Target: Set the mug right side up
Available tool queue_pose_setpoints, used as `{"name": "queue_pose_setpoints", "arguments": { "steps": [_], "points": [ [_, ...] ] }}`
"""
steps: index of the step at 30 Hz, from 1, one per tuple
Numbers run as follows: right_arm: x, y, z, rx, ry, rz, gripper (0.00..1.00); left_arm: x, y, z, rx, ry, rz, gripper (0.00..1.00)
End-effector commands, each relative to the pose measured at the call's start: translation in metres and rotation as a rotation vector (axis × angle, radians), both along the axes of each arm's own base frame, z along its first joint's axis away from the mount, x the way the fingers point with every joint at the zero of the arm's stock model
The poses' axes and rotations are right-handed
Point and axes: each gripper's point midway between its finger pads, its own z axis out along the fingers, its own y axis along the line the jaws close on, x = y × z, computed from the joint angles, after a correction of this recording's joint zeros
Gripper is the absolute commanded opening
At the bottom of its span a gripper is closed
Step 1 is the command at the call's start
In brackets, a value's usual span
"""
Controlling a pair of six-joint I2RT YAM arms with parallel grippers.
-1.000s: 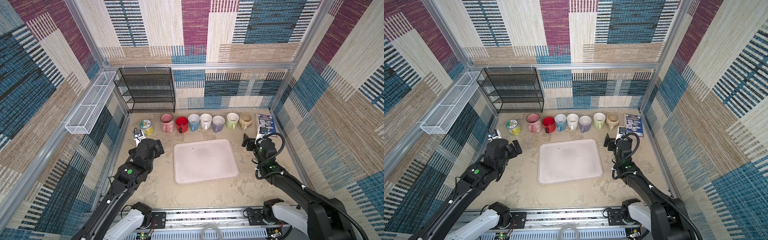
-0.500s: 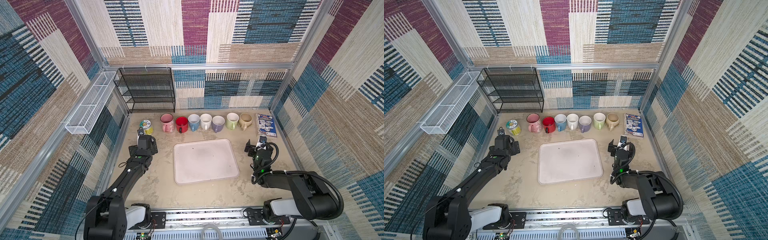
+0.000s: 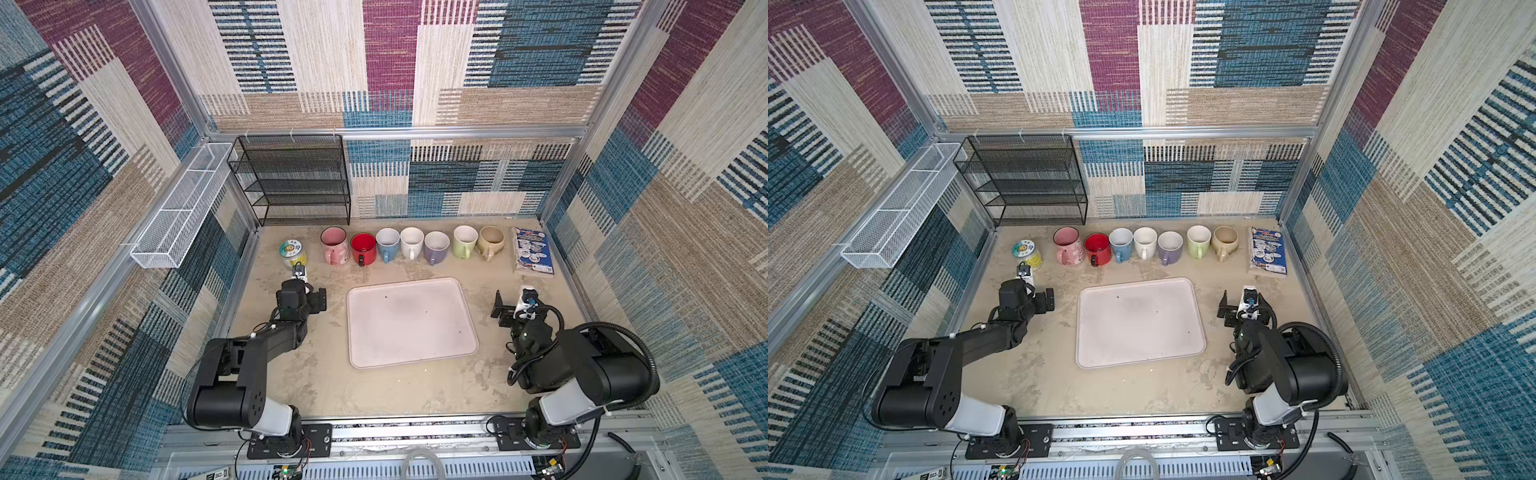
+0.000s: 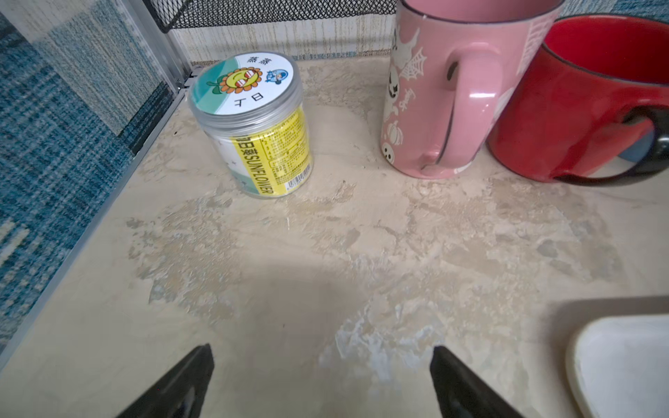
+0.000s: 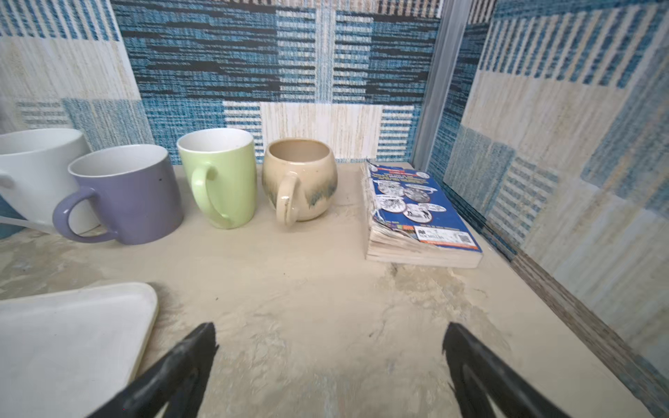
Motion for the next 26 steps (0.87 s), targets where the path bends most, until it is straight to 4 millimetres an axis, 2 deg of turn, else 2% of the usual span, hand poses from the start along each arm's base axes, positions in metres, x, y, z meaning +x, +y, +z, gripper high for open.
{"name": "queue_pose_setpoints", "arguments": {
  "steps": [1, 2, 5, 10, 26],
  "points": [
    [0.026, 0.013, 0.020, 0.013, -0.043, 0.112, 1.00, 0.012, 0.003, 0.013, -0.070, -0.084, -0.034, 0.99],
    [0.034, 0.010, 0.012, 0.041, 0.011, 0.127, 1.00, 0.015, 0.003, 0.020, -0.070, -0.122, -0.043, 0.99],
    [0.033, 0.007, 0.010, 0.052, 0.019, 0.141, 1.00, 0.013, 0.002, 0.022, -0.065, -0.136, -0.041, 0.99],
    [0.032, 0.007, 0.012, 0.052, 0.008, 0.140, 1.00, 0.008, -0.006, 0.020, -0.053, -0.161, -0.080, 0.99],
    [0.032, 0.008, 0.012, 0.050, 0.007, 0.142, 1.00, 0.009, -0.003, 0.017, -0.077, -0.158, -0.086, 0.99]
  ]
}}
